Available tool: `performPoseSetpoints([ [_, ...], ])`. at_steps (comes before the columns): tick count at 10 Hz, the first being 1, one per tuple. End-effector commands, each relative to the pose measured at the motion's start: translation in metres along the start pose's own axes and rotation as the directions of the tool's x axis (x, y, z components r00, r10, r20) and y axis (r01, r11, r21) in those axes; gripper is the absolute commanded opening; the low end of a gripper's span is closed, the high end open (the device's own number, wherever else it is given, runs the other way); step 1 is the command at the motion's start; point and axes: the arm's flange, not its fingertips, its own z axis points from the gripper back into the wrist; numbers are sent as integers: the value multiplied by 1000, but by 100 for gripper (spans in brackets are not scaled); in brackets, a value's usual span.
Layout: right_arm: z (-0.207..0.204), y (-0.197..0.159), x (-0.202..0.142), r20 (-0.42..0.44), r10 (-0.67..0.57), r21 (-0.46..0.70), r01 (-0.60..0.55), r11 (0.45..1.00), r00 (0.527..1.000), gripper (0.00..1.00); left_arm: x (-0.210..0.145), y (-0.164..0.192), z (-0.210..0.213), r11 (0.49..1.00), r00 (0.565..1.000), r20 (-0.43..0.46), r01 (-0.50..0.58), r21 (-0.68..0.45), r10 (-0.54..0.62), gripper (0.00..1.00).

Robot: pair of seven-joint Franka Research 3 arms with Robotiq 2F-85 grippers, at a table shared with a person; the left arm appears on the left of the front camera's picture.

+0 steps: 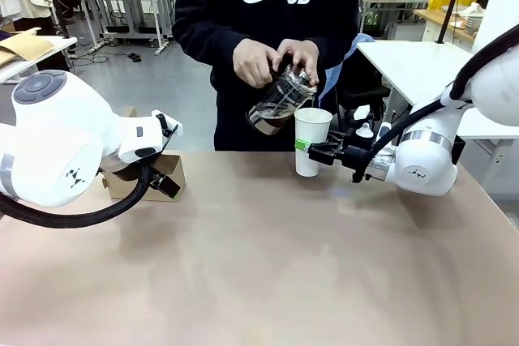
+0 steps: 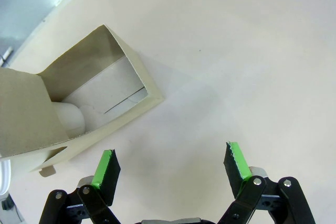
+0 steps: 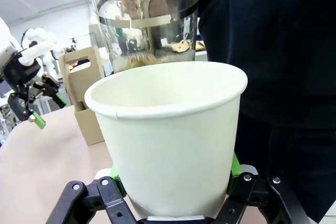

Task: Pour a drink into a cup and package it in a carrier.
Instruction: When a person places the Paper Cup Lid on the 600 ml Paper Cup , lift the 600 ml Paper Cup.

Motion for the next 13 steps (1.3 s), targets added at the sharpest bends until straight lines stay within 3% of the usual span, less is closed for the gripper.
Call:
performPoseSetpoints([
  [1,-2,3,7,-5,6,-7,-6,1000,1000,80,0,0,0,1000,1000,1,-1,-2,1,100],
  [13,-2,3,7,-5,6,-7,-6,1000,1000,80,0,0,0,1000,1000,1,-1,-2,1,100],
])
